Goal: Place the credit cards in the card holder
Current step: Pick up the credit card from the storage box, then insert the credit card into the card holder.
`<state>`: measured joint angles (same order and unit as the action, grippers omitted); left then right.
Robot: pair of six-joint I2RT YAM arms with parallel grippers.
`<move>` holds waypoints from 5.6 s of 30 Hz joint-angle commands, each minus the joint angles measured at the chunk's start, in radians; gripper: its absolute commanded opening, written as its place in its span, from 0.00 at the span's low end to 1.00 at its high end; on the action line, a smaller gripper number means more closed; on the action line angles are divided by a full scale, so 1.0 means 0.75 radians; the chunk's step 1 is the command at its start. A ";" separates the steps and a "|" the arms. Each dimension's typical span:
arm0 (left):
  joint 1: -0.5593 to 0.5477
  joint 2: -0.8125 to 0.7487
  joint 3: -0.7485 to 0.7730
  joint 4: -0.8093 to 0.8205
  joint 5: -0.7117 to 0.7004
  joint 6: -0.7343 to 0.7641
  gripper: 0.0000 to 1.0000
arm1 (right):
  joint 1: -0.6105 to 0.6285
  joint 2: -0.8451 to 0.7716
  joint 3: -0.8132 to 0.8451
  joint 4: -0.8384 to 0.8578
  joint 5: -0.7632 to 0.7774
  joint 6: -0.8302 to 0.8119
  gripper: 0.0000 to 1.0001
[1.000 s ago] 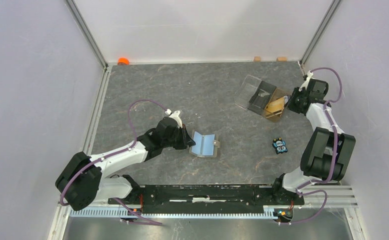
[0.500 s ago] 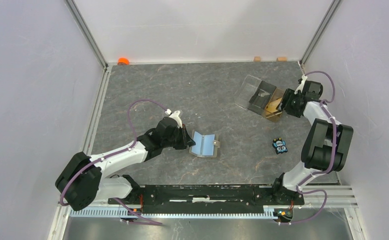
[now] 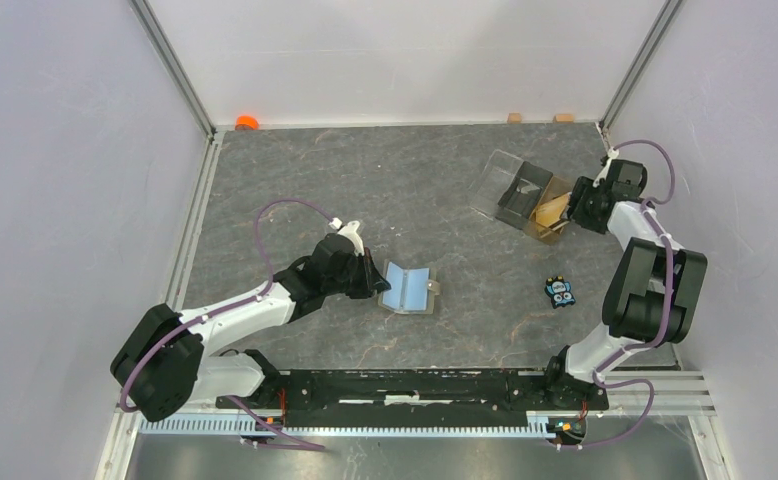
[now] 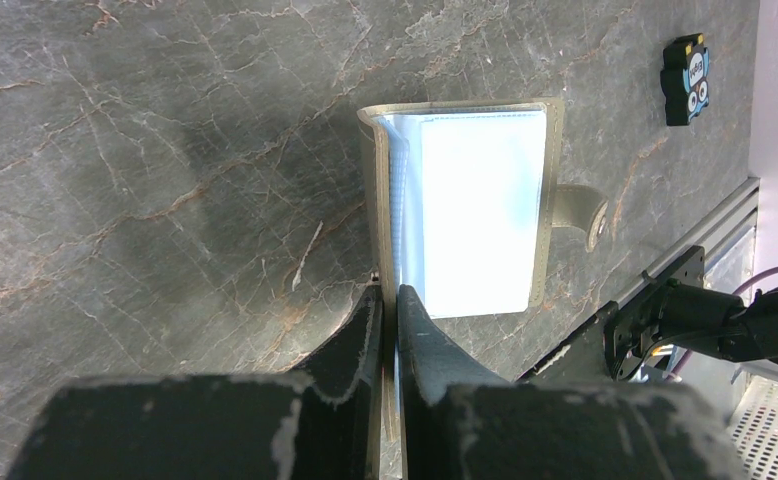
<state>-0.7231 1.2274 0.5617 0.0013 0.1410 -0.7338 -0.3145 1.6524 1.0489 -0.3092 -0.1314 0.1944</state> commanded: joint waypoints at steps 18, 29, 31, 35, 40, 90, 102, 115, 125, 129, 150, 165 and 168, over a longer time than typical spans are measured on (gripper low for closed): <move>0.012 -0.045 -0.009 0.030 0.005 0.013 0.03 | -0.014 -0.129 0.065 -0.011 0.015 -0.028 0.24; 0.013 -0.057 -0.015 0.030 0.005 0.013 0.03 | -0.014 -0.193 0.091 -0.044 -0.001 -0.034 0.08; 0.013 -0.054 -0.015 0.030 0.002 0.013 0.03 | -0.014 -0.213 0.104 -0.052 -0.007 -0.036 0.06; 0.015 -0.045 -0.015 0.032 0.004 0.014 0.03 | -0.012 -0.260 0.144 -0.077 -0.031 -0.035 0.00; 0.017 -0.039 -0.027 0.059 -0.009 0.007 0.02 | 0.003 -0.355 0.199 -0.094 -0.135 -0.023 0.00; 0.064 0.221 -0.158 0.305 0.227 0.193 0.02 | 1.078 -0.101 -0.403 0.052 -0.678 0.158 0.00; 0.072 0.237 -0.160 0.317 0.248 0.193 0.02 | 1.062 -0.027 -0.372 0.115 -0.624 0.178 0.00; 0.081 0.258 -0.160 0.346 0.284 0.197 0.02 | 1.063 0.068 -0.270 -0.018 -0.610 0.047 0.00; 0.086 0.292 -0.150 0.372 0.321 0.203 0.02 | 1.086 0.140 -0.211 -0.094 -0.641 -0.022 0.00; 0.088 0.303 -0.148 0.379 0.331 0.207 0.02 | 1.098 0.160 -0.185 -0.110 -0.647 -0.038 0.00; 0.097 0.360 -0.132 0.420 0.409 0.252 0.02 | 1.125 0.305 -0.053 -0.258 -0.620 -0.107 0.00; 0.099 0.429 -0.105 0.460 0.514 0.302 0.02 | 1.133 0.403 0.019 -0.310 -0.584 -0.100 0.00; 0.101 0.434 -0.104 0.464 0.524 0.309 0.02 | 1.135 0.419 0.034 -0.308 -0.575 -0.092 0.00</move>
<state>-0.6334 1.5280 0.4652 0.3347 0.4564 -0.5587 0.5220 1.9072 1.0664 -0.5632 -0.7139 0.1585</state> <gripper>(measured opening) 0.122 0.006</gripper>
